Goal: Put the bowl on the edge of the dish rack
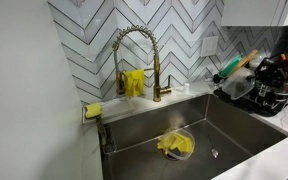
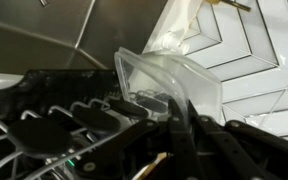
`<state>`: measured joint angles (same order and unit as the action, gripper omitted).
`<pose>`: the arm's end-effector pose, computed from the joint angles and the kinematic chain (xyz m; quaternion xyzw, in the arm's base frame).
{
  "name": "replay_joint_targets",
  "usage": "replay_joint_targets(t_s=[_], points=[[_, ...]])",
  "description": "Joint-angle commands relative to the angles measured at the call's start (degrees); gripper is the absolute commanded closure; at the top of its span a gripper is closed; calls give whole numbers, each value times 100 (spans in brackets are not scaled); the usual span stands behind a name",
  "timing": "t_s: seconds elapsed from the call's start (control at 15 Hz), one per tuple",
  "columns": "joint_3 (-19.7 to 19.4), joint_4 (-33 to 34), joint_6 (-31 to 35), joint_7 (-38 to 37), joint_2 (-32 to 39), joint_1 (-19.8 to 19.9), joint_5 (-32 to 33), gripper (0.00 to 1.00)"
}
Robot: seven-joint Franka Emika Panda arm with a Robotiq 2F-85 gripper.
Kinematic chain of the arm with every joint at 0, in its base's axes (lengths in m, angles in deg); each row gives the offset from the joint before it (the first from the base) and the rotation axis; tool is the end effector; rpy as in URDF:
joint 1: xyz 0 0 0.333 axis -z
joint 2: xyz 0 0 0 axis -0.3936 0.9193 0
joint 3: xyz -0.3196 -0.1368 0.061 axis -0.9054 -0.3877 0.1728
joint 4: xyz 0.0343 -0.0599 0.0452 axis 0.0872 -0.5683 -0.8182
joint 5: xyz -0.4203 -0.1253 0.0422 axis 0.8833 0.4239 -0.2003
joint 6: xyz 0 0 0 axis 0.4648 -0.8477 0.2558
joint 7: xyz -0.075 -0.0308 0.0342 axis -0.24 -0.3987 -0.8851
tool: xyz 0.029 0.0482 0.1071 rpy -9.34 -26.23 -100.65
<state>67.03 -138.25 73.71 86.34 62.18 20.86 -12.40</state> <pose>0.4939 0.0964 0.4446 -0.8678 0.1547 -0.2749 0.3839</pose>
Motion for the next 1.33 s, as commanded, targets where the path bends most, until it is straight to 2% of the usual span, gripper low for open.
replay_joint_targets(t_s=[0.0, 0.2, 0.27, 0.4, 0.47, 0.87, 1.13, 1.2, 1.27], points=[[30, -452, 385, -1039, -98, -1, 1085, 98], [-37, -507, 495, -1659, -104, -7, 1875, 98], [-72, -479, 524, -1748, -105, -32, 2036, 98], [104, -435, 487, -1789, -122, 162, 2127, 98], [-92, -459, 567, -1938, -134, -30, 2385, 98], [-94, -569, 696, -3369, -187, 135, 4199, 98], [-177, -581, 1570, -3685, -31, -96, 4394, 98], [54, -611, 1730, -3565, -15, 88, 4185, 98], [89, -664, 1977, -3583, 16, 89, 4200, 98]])
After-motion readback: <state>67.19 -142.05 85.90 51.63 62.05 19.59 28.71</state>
